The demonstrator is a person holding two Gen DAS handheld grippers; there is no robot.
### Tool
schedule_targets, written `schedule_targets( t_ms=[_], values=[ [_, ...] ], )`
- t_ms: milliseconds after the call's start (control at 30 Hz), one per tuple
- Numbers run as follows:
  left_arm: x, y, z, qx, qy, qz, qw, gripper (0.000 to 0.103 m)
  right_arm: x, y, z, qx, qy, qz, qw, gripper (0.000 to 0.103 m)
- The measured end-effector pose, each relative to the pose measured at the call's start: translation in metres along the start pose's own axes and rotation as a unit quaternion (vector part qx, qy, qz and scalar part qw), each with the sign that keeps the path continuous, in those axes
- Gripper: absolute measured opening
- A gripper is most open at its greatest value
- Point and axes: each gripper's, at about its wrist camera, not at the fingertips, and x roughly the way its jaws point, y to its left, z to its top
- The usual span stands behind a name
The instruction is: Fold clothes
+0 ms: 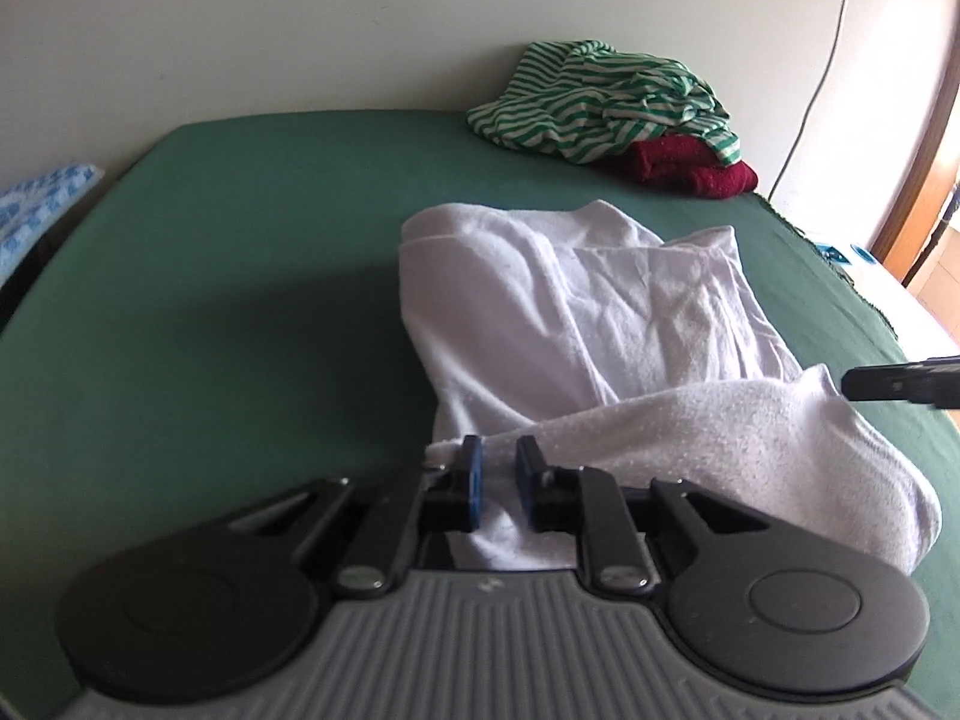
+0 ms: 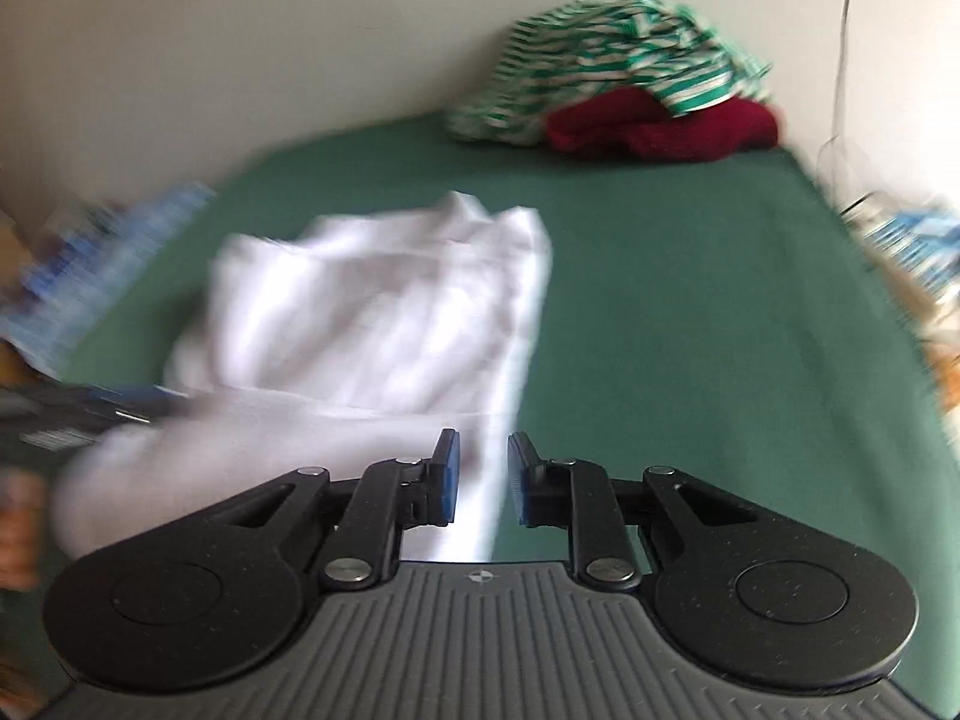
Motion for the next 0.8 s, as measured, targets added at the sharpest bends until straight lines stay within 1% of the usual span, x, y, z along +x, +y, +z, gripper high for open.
schedule_targets(
  t_ms=[33,100,167,200,267,333,367,400,433,467,567,700,800],
  values=[
    [0.0,-0.001,-0.001,0.004,-0.001,0.003,1.0,0.019,-0.002,0.001,-0.001,0.008,0.001,0.022,1.0,0.02],
    [0.001,-0.003,-0.001,0.009,-0.002,0.006,0.9999,0.019,0.004,0.006,-0.005,-0.005,0.009,0.037,0.999,0.019],
    [0.001,-0.001,0.0,0.006,-0.001,0.002,1.0,0.02,0.015,-0.002,-0.008,0.002,0.015,0.007,1.0,0.02],
    [-0.001,0.001,0.0,0.004,0.0,0.0,1.0,0.02,0.019,-0.009,-0.009,0.012,0.017,-0.009,1.0,0.017],
    [-0.005,0.006,0.006,-0.004,0.0,-0.009,0.9999,0.019,0.015,-0.017,-0.002,0.033,0.016,-0.008,0.999,0.022],
    [-0.01,0.012,0.016,-0.016,-0.005,-0.021,0.9996,0.019,0.007,-0.017,0.013,0.023,-0.015,0.014,1.0,0.023],
    [-0.013,0.016,0.021,-0.021,-0.008,-0.027,0.9994,0.023,0.006,-0.019,0.023,0.017,-0.025,0.028,0.999,0.026],
    [-0.012,0.02,0.03,-0.018,-0.012,-0.032,0.9993,0.03,0.015,-0.023,0.033,0.024,-0.021,0.032,0.999,0.03],
    [-0.012,0.024,0.038,-0.016,-0.017,-0.036,0.9991,0.046,0.024,-0.028,0.043,0.03,-0.017,0.036,0.999,0.041],
    [-0.011,0.028,0.047,-0.013,-0.02,-0.042,0.9988,0.06,0.033,-0.033,0.053,0.037,-0.013,0.04,0.998,0.047],
    [0.015,0.038,0.073,-0.01,-0.011,-0.065,0.9978,0.065,0.061,-0.047,0.083,0.056,0.0,0.052,0.997,0.047],
    [0.062,0.055,0.095,-0.023,0.033,-0.099,0.9943,0.067,0.103,-0.073,0.11,0.108,0.038,0.073,0.991,0.048],
    [0.081,0.067,0.101,-0.045,0.044,-0.112,0.9918,0.076,0.118,-0.074,0.119,0.112,0.067,0.089,0.987,0.048]
  ],
)
